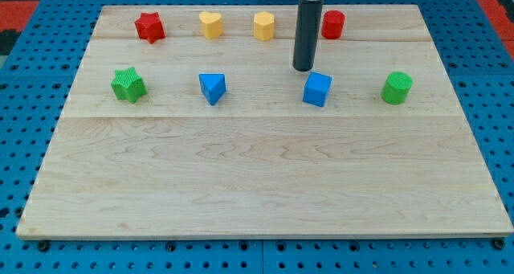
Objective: Place green circle diagonal to blue cube
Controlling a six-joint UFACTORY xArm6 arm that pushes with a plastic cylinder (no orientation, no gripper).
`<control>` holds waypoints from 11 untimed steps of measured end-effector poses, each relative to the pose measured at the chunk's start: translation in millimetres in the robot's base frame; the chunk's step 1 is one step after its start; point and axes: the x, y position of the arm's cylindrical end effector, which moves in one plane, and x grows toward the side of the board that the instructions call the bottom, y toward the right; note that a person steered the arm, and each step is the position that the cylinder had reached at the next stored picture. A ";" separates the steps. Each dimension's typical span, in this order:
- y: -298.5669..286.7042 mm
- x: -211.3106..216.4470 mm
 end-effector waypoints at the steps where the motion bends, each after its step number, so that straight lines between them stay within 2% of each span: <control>1: 0.0 0.0; 6: -2.3 -2.5; 7: 34.7 -2.4; 8: 73.8 44.5; 9: 75.6 71.1; 10: 63.1 34.1; 11: 116.6 13.5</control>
